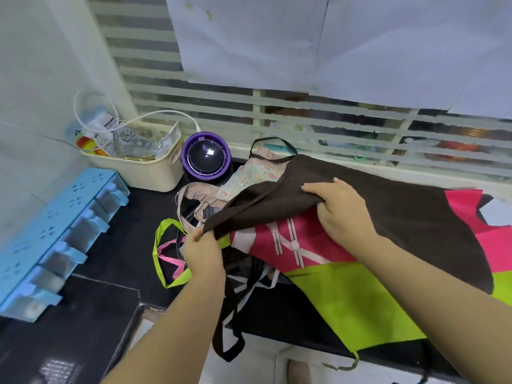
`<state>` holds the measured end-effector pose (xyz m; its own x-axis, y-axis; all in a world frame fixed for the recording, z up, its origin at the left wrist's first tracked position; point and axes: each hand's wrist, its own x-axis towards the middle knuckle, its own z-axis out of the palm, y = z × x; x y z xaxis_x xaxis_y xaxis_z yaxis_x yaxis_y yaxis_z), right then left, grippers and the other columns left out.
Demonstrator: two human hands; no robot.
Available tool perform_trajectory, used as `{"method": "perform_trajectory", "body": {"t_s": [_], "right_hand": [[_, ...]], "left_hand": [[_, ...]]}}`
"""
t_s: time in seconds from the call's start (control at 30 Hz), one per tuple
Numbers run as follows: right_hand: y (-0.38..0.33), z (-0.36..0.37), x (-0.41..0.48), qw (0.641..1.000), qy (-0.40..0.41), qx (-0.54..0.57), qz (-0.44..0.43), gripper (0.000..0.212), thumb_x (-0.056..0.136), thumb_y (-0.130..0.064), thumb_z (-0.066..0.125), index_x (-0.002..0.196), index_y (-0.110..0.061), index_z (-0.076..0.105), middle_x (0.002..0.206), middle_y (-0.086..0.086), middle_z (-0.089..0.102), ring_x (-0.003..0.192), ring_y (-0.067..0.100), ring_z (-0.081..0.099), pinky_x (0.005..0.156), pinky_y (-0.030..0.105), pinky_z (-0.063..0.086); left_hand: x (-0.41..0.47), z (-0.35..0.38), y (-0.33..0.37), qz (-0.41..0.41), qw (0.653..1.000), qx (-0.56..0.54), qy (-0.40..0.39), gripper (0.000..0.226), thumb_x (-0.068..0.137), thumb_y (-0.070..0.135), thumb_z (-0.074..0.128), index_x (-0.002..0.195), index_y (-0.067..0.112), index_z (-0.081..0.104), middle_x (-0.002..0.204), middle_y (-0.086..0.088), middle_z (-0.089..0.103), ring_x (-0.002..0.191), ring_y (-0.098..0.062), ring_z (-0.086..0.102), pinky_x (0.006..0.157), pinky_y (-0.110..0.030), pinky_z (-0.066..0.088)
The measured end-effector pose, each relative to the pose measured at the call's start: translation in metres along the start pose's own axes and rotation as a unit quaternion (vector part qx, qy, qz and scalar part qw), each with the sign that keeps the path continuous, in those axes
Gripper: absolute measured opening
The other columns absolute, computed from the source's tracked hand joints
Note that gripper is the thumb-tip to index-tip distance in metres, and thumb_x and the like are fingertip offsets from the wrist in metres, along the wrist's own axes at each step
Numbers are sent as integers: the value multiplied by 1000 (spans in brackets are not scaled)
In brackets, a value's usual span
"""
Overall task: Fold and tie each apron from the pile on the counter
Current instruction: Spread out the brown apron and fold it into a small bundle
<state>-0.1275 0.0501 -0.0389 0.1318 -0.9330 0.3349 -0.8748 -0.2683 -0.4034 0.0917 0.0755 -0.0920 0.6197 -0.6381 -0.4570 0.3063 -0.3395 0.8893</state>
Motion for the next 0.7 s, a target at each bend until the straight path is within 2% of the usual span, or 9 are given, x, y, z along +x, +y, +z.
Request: {"method": "perform_trajectory", "body": {"t_s": [0.1,0.17,0.27,0.37,0.4,0.47,0.57,0.63,0.7], "right_hand": [[6,-17,4,999,-32,10,11,54,77,-13,33,117,-15,68,119,1,68,115,24,59,113,32,27],[9,-22,2,999,-50,8,7,44,84,-7,39,115,-15,70,116,3,69,112,27,60,107,37,38],[9,-19,-5,992,-125,-24,18,30,86,-3,44,97,-16,70,100,6,72,98,29,62,82,38,50],[11,-7,-14,972,-214,-90,40,14,87,-8,44,78,-15,52,93,13,67,92,34,61,73,38,49],[13,-1,-19,962,-245,-110,39,15,87,-8,44,81,-16,54,99,13,67,97,34,61,77,39,50],[19,11,-28,942,-307,-130,23,30,88,-7,44,112,-14,61,124,10,61,116,29,54,93,39,46],[25,24,-39,913,-376,-158,-17,51,98,-17,43,148,-22,33,155,4,27,141,20,27,114,30,24],[23,28,-45,903,-383,-191,-44,58,98,-16,39,152,-27,20,160,5,10,146,21,14,118,34,15],[18,32,-49,899,-381,-205,-61,63,96,-17,41,152,-29,14,160,3,3,147,21,6,119,42,8]], "left_hand": [[21,-7,28,59,997,-29,-38,10,91,17,59,89,23,68,98,-7,68,96,-24,64,92,-40,52],[35,-12,50,120,990,-3,-76,12,90,21,61,82,25,69,96,-7,70,94,-22,65,88,-37,52],[49,-17,86,170,969,67,-167,13,92,19,61,81,23,69,80,1,69,75,-13,62,72,-29,51],[49,-27,116,97,925,179,-321,7,93,13,59,92,17,65,73,-1,70,57,-8,64,50,-21,51],[51,-34,120,70,898,256,-350,6,93,10,58,93,13,63,71,-4,67,52,-8,63,44,-20,49],[54,-50,117,11,822,432,-372,6,95,7,54,90,9,57,63,-6,59,45,-10,57,39,-19,45],[59,-69,97,-87,713,593,-363,8,98,13,51,96,10,57,71,-3,62,53,-11,57,54,-22,49],[64,-72,84,-64,665,662,-340,12,98,18,51,106,12,57,82,-1,62,64,-13,57,65,-28,50],[68,-71,77,52,581,745,-322,24,96,23,53,119,16,57,102,-3,62,85,-18,58,77,-31,48]]}}
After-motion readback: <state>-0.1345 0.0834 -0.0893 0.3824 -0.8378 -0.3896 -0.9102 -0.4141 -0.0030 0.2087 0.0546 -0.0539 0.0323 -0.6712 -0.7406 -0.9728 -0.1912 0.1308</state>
